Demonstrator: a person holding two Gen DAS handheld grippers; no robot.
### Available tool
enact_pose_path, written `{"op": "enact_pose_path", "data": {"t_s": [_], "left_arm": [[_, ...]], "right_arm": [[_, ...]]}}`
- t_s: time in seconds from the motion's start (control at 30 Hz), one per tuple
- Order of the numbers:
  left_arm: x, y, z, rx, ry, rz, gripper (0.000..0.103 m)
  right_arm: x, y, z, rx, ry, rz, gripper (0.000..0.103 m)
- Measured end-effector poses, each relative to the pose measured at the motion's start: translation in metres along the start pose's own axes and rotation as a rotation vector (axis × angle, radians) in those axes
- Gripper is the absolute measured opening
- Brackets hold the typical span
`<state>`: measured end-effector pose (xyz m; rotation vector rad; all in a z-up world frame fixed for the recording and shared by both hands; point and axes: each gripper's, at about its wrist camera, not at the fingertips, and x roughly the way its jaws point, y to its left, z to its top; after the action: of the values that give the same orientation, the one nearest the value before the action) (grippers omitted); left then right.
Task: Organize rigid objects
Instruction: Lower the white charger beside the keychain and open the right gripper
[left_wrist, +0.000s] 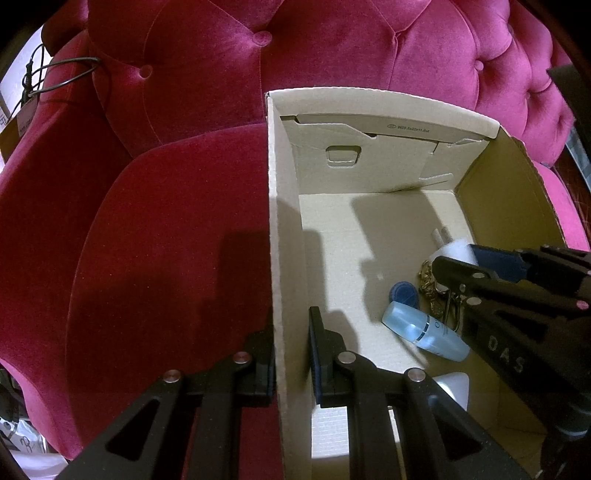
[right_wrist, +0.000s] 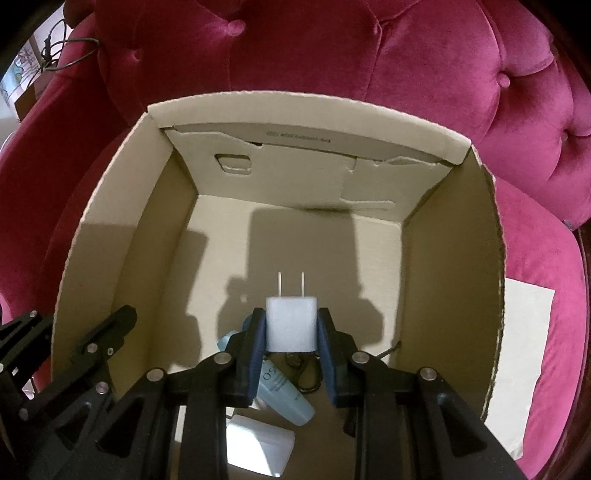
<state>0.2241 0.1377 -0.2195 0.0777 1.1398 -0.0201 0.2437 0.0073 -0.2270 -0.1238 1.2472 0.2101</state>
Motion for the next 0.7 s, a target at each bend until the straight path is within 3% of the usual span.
{"op": "enact_pose_path", "data": {"t_s": [0.17,0.7], "left_arm": [[0.001,0.0,-0.001,0.001,-0.001,0.002,0.015],[0.001,-0.001,-0.002,0.004,0.0,0.008,0.015]], "right_arm": [[-0.009,-0.001,0.002,-0.009,-0.022,0.0,0.039],[-0.039,-0.002,0.003,-0.015,-0.076,-0.012,0.041]]}}
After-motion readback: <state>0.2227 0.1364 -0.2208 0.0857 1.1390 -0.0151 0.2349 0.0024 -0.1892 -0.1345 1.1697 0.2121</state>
